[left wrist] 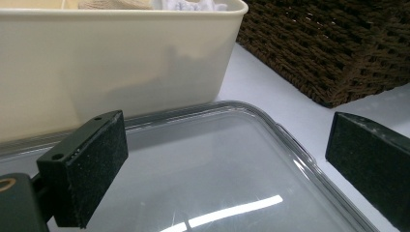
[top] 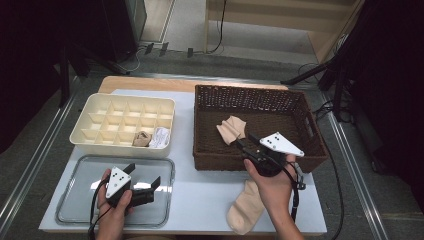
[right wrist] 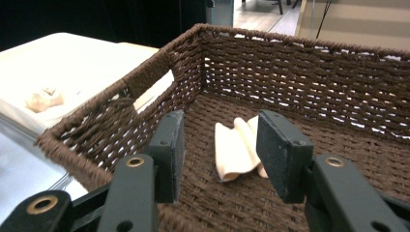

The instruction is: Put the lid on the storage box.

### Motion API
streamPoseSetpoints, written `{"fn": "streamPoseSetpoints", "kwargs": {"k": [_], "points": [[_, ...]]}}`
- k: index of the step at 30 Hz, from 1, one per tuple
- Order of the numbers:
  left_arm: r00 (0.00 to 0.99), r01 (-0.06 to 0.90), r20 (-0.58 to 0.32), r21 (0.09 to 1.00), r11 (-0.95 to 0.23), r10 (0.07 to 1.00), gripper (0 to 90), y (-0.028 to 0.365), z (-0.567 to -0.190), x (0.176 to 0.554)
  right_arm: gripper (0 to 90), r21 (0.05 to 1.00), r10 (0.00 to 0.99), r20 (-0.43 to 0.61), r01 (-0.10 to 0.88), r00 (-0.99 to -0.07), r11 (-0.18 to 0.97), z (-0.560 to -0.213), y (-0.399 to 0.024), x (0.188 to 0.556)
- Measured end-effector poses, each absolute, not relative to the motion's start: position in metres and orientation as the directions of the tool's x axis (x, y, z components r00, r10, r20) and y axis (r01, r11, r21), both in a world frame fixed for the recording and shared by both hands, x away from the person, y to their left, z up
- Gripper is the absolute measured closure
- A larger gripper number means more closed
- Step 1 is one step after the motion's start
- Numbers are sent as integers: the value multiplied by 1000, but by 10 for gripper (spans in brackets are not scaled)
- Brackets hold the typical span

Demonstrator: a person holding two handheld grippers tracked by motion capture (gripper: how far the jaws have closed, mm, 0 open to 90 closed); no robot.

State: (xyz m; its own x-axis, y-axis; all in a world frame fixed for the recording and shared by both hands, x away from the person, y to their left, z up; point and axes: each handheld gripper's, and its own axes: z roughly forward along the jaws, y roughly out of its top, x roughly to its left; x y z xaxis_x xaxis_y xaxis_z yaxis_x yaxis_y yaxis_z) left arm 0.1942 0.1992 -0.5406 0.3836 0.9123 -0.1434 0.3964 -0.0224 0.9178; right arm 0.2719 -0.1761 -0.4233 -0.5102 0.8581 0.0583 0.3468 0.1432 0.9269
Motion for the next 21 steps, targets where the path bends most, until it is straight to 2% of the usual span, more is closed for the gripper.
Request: {"fn": "streamPoseSetpoints", "kwargs": {"k": [21], "points": [[382, 402, -148, 915, -20, 912, 16, 200, -541, 194, 538, 895, 884, 39, 410, -466, 177, -426, -162, 331]]}}
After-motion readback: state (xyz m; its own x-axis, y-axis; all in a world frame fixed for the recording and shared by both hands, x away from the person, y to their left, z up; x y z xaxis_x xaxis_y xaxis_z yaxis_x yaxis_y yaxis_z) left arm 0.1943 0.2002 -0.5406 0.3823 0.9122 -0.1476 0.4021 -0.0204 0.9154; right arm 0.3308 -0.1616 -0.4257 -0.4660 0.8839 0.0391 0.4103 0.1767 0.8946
